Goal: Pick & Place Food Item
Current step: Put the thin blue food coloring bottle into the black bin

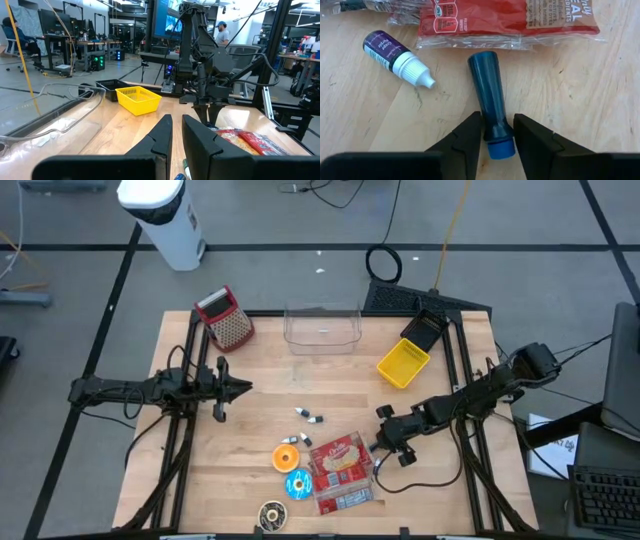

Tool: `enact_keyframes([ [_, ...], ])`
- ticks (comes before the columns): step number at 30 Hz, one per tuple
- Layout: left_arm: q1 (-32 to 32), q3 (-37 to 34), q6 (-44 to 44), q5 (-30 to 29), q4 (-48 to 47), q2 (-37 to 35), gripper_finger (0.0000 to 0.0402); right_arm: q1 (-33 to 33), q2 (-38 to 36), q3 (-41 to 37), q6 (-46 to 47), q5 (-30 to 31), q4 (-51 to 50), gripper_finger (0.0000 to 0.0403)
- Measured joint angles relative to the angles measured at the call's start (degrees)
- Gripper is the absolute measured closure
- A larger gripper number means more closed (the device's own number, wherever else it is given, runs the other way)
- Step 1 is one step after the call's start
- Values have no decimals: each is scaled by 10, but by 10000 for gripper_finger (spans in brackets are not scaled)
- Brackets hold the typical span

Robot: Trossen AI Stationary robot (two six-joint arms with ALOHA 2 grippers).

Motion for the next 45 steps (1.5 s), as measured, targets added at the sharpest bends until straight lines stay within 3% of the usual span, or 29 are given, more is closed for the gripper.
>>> enact_keyframes([
  [6, 0, 0, 0, 0, 0, 0, 360, 0, -2, 0, 0, 2, 0, 333],
  [10, 0, 0, 0, 0, 0, 0, 360, -1, -24, -2, 9, 13, -10, 332],
  [19, 0, 0, 0, 0, 0, 0, 360, -1, -162, -2, 13, 97, -84, 330],
  [25, 0, 0, 0, 0, 0, 0, 360, -7, -240, -2, 51, 113, -71, 327],
  [36, 0, 0, 0, 0, 6, 0, 360, -44, -263, -56, 83, 108, 124, 330],
  [41, 0, 0, 20, -8, 69, 0, 360, -70, -263, -96, 97, 108, 246, 327],
  [45, 0, 0, 9, -6, 113, 0, 360, -103, -263, -106, 100, 125, 280, 333],
])
